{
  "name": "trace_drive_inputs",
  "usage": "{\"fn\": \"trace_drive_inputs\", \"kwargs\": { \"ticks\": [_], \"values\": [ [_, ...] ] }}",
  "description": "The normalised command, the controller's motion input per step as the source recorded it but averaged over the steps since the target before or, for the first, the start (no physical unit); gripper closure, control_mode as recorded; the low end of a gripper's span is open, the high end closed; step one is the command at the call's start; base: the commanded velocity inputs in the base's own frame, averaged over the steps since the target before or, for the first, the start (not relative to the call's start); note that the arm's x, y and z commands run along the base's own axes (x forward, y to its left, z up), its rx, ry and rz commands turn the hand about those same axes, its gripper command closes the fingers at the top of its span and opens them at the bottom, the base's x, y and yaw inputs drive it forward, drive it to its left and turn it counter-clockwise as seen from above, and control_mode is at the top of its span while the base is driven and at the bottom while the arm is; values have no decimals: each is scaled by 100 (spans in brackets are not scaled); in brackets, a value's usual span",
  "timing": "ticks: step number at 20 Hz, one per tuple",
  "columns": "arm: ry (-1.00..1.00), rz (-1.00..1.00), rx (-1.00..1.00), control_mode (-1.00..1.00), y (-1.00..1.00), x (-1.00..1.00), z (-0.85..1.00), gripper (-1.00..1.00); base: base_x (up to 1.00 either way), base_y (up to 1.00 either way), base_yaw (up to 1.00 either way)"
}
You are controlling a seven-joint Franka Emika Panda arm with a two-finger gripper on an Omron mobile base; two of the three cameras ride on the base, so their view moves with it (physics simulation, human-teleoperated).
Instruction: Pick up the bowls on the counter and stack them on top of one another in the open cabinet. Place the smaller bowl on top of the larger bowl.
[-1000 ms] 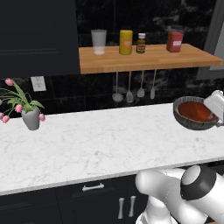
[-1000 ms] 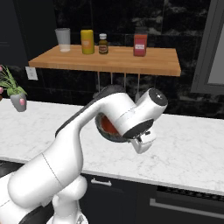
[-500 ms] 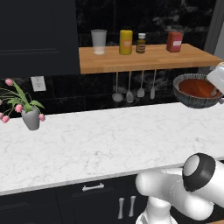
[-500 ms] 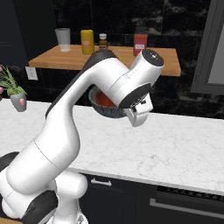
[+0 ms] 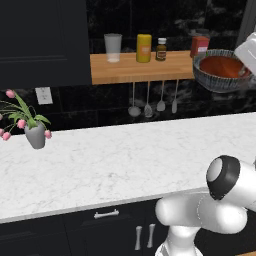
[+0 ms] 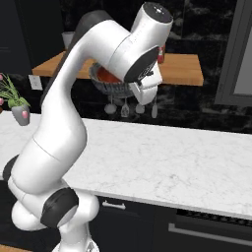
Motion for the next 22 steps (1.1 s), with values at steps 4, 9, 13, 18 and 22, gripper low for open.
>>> {"fn": "trace_drive_inputs", "kwargs": {
  "ticks": [4, 9, 13, 18, 22],
  "values": [
    [-3, -4, 0, -100, 32, 96, 62, 100, 0, 0, 0],
    [0, -9, -1, -100, 9, 96, -4, 100, 0, 0, 0],
    [0, -12, -1, -100, 0, 82, -16, 100, 0, 0, 0],
    [0, -11, -2, -100, 0, 77, -28, 100, 0, 0, 0],
    [0, -8, -2, -100, 0, 51, -23, 100, 0, 0, 0]
  ]
}}
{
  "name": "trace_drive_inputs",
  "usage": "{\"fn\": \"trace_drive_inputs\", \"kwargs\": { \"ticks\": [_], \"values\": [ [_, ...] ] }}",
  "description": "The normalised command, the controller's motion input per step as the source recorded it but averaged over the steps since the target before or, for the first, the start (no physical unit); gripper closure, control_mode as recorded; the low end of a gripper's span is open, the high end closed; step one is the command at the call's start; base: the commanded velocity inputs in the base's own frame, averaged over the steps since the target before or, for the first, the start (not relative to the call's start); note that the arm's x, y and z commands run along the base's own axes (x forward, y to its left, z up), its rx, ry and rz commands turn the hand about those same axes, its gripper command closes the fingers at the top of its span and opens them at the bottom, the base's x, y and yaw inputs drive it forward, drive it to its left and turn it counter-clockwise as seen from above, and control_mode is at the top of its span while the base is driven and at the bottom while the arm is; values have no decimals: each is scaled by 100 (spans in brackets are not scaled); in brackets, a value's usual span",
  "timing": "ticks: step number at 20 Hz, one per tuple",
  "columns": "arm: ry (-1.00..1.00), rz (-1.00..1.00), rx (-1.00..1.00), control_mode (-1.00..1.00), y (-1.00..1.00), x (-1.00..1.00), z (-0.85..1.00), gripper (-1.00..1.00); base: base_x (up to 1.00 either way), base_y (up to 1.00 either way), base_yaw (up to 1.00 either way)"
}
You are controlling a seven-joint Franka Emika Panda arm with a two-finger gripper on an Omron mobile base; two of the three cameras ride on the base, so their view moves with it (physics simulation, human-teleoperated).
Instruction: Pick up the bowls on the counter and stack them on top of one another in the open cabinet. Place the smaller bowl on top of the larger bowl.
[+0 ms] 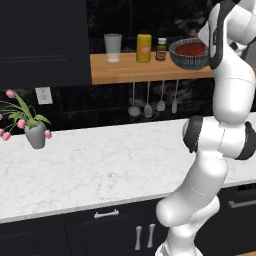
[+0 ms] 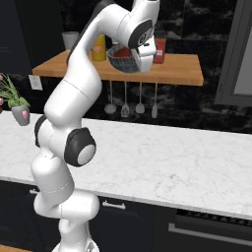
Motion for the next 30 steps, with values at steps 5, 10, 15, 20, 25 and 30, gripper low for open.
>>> {"fn": "trace_drive_inputs", "kwargs": {
  "ticks": [5, 10, 15, 20, 25, 30],
  "values": [
    [0, -7, 0, -100, 0, 54, -5, 100, 0, 0, 0],
    [0, -8, 0, -100, -7, 51, -2, 100, 0, 0, 0],
    [2, -8, 0, -100, 0, 44, -18, 100, 0, 0, 0],
    [5, -8, 0, -100, 0, 49, -3, -100, 0, 0, 0],
    [4, -7, 0, -100, -5, 21, 0, -100, 0, 0, 0],
    [0, -3, 0, -100, -25, -32, 4, -100, 0, 0, 0]
  ]
}}
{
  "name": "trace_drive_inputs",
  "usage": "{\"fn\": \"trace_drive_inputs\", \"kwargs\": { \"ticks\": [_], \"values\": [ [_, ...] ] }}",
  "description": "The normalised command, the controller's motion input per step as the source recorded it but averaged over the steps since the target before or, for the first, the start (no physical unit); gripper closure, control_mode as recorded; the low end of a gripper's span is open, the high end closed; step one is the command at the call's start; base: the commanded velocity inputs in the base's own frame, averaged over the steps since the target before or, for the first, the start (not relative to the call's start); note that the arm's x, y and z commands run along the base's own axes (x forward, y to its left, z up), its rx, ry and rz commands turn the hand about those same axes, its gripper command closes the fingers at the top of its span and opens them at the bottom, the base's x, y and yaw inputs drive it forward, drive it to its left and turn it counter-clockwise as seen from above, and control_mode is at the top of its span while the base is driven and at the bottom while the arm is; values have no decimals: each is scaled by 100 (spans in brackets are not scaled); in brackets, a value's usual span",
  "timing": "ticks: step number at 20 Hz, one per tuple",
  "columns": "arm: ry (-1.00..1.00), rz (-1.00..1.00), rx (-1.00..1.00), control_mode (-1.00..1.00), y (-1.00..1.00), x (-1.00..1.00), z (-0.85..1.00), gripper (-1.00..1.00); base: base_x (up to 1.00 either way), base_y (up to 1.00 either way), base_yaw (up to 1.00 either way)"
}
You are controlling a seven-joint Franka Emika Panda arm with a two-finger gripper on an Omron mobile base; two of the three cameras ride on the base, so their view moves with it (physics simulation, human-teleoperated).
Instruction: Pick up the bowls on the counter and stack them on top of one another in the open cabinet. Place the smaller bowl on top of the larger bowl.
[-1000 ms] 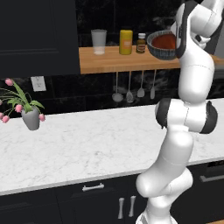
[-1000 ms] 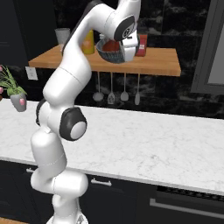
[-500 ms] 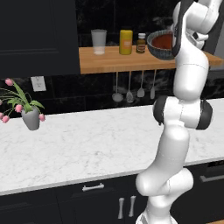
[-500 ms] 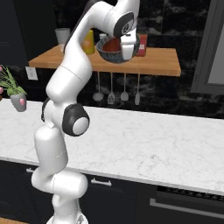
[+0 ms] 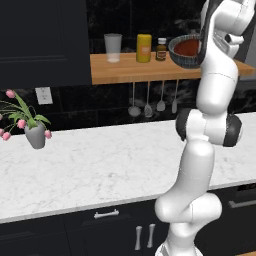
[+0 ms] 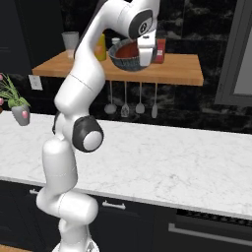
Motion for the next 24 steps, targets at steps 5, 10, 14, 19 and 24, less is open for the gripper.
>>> {"fn": "trace_drive_inputs", "kwargs": {
  "ticks": [5, 10, 14, 19, 24],
  "values": [
    [-2, 0, 0, -100, -19, -77, 17, -100, 0, 0, 0],
    [-7, -2, 0, -100, -31, -97, 24, -100, 0, 0, 0],
    [-10, -1, 0, -100, -10, -100, -30, -100, 0, 0, 0],
    [-14, 0, -3, -100, 0, -100, -97, -100, 0, 0, 0],
    [-1, 0, -9, -100, 12, -100, -100, -100, 0, 0, 0]
  ]
}}
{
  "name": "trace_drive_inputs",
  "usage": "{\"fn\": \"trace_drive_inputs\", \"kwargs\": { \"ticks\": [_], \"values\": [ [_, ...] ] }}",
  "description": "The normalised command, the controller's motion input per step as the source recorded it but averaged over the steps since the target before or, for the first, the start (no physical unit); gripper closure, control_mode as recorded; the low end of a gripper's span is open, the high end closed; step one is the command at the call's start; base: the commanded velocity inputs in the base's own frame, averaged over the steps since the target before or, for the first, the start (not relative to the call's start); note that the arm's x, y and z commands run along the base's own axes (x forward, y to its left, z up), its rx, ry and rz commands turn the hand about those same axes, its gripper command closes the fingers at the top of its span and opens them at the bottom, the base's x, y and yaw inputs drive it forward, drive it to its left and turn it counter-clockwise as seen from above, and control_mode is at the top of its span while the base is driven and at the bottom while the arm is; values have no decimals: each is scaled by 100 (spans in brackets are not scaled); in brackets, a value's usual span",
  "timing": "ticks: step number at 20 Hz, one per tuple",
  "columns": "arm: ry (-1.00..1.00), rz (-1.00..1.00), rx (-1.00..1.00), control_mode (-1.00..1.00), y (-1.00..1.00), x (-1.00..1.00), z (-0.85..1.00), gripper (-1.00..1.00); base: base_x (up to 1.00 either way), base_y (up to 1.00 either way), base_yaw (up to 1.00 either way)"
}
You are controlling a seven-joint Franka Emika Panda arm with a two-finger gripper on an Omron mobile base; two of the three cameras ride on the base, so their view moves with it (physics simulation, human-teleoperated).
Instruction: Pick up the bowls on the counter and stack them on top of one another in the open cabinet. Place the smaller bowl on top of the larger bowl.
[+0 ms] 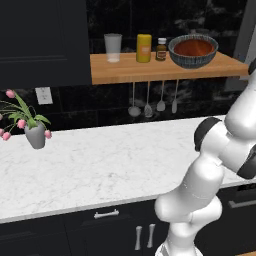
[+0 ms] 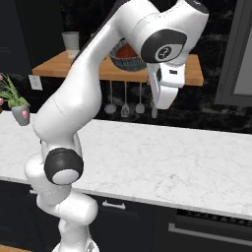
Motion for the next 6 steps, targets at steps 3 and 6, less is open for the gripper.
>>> {"fn": "trace_drive_inputs", "kwargs": {
  "ticks": [3, 6],
  "values": [
    [0, 2, -9, -100, 25, -89, -100, -100, 0, 0, 0],
    [0, 3, -8, -100, 25, -60, -100, -100, 0, 0, 0]
  ]
}}
